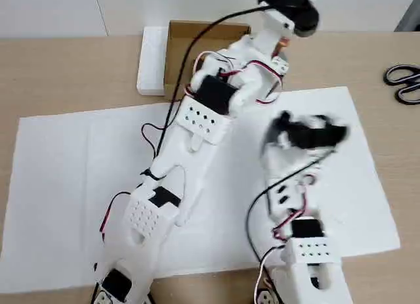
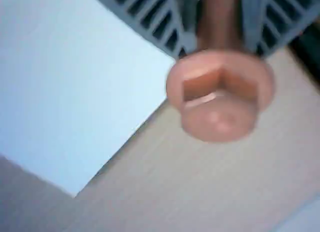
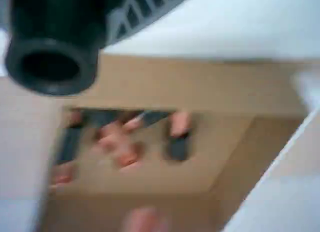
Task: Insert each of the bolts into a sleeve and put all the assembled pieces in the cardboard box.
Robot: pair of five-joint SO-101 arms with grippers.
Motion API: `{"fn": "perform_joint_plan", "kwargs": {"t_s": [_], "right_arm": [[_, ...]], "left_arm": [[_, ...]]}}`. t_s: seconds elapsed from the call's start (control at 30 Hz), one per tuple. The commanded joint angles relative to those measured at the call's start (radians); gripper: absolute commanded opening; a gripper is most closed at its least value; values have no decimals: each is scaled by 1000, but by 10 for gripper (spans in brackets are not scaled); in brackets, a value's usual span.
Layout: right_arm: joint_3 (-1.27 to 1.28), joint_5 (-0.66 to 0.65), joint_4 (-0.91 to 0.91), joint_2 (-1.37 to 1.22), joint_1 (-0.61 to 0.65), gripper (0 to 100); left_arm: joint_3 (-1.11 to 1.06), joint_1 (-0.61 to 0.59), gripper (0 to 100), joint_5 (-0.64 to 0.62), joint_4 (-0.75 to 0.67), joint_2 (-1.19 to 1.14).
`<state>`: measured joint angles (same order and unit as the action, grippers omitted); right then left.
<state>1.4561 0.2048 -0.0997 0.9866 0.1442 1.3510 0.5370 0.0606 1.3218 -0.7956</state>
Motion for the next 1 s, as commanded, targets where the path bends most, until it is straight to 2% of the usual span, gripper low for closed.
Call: {"fn": "perform_joint_plan", "kwargs": {"t_s": [0.0,0.07,0.17,0.27,0.4,0.47,0.6,0.67,0.73,0.87,0.97], "right_arm": [[-28,-63,12,18,91,2],[-29,-75,7,13,111,2],[-31,-109,8,18,145,2],[-31,-167,8,18,154,2],[-32,-176,8,18,170,2],[-31,-195,15,18,174,2],[-28,-210,15,18,171,2],[-28,-209,15,18,174,2],[-28,-206,15,18,176,2],[-29,-212,18,18,171,2],[-31,-219,59,18,171,2]], "left_arm": [[245,-28,6,-44,144,38],[338,-51,6,-64,262,49],[271,-12,6,-64,336,95],[306,-6,7,-63,377,106],[329,0,7,-64,433,78],[337,-8,7,-69,431,54],[338,-146,8,-78,428,78],[340,-221,8,-78,396,75],[340,-273,8,-143,310,54],[338,-287,8,-155,150,-66],[338,-292,8,-163,180,-183]]}}
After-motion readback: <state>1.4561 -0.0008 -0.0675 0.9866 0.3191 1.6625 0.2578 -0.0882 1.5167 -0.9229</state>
